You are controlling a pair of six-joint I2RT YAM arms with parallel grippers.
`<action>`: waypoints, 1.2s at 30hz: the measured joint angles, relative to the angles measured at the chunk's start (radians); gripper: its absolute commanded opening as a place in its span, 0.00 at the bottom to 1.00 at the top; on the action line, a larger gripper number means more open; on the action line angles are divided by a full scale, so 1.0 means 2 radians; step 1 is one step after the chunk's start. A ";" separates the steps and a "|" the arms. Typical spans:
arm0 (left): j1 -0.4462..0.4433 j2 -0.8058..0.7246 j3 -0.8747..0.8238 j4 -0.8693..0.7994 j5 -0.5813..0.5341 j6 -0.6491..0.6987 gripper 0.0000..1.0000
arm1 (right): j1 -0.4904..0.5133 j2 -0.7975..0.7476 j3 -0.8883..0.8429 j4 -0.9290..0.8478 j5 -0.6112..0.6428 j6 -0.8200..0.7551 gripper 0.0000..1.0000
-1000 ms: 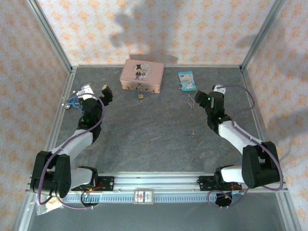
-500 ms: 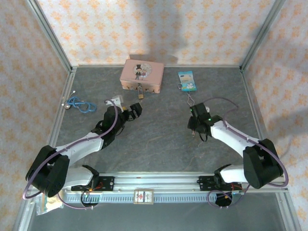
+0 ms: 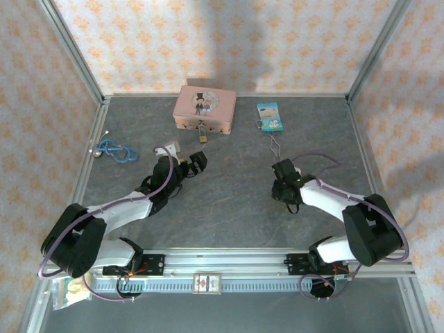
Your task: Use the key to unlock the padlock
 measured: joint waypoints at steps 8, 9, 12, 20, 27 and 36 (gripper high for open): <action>0.000 -0.011 -0.006 0.001 0.000 -0.001 0.97 | 0.000 0.010 -0.002 0.013 0.007 -0.004 0.08; 0.000 -0.013 -0.006 0.001 0.000 -0.002 0.97 | 0.000 0.010 -0.002 0.013 0.009 -0.005 0.04; 0.000 -0.018 -0.006 0.002 0.000 -0.009 0.97 | 0.000 0.008 -0.001 0.014 0.011 -0.015 0.00; -0.005 -0.030 -0.022 0.050 0.024 -0.081 0.96 | 0.000 -0.023 0.024 0.040 -0.079 -0.094 0.00; -0.043 -0.030 -0.036 0.109 0.034 -0.154 0.93 | 0.000 -0.052 0.043 0.110 -0.234 -0.140 0.00; -0.078 -0.005 -0.036 0.180 0.053 -0.198 0.76 | 0.000 -0.051 0.043 0.195 -0.412 -0.147 0.00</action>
